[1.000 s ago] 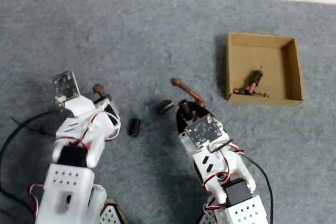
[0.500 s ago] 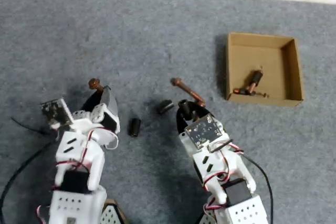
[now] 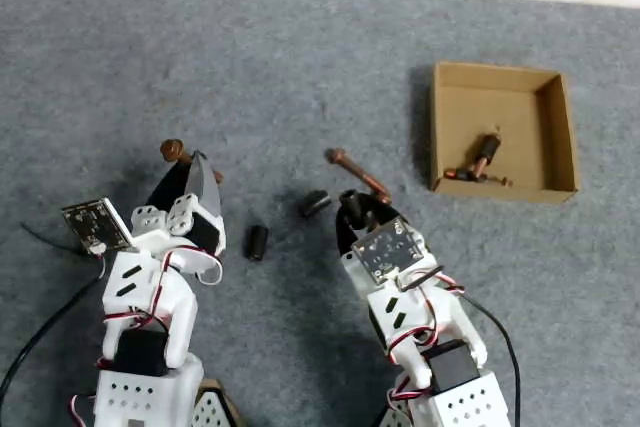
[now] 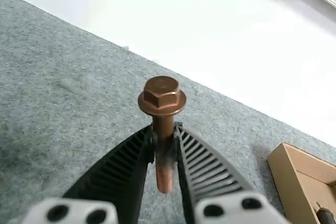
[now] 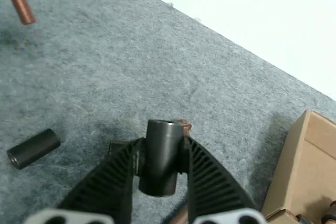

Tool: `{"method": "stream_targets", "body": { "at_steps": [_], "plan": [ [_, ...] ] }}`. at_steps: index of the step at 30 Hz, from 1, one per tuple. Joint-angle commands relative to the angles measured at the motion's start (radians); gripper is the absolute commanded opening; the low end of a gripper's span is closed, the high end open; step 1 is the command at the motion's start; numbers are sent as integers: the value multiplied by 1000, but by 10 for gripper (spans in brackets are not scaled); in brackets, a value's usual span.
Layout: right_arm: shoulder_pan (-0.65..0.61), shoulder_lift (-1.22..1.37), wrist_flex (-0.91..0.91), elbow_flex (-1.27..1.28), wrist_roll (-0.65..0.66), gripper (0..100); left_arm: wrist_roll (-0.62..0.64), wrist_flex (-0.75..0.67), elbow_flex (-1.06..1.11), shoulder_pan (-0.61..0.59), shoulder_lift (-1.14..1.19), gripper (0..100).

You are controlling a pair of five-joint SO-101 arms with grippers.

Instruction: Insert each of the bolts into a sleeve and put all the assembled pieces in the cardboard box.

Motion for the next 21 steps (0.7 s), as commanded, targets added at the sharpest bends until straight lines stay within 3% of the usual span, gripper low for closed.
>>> {"method": "stream_targets", "body": {
  "at_steps": [1, 8, 14, 21],
  "plan": [
    [7, -1, -56, 104, 8, 6, 15, -57, 16, -7, -18, 7],
    [-48, -2, -68, 108, 11, 6, 236, -192, 16, 33, -18, 7],
    [-168, 5, -64, 108, 14, 6, 278, -190, 19, 183, -18, 7],
    [-177, 5, -64, 108, 14, 6, 278, -124, 18, 343, -18, 7]
  ]
}}
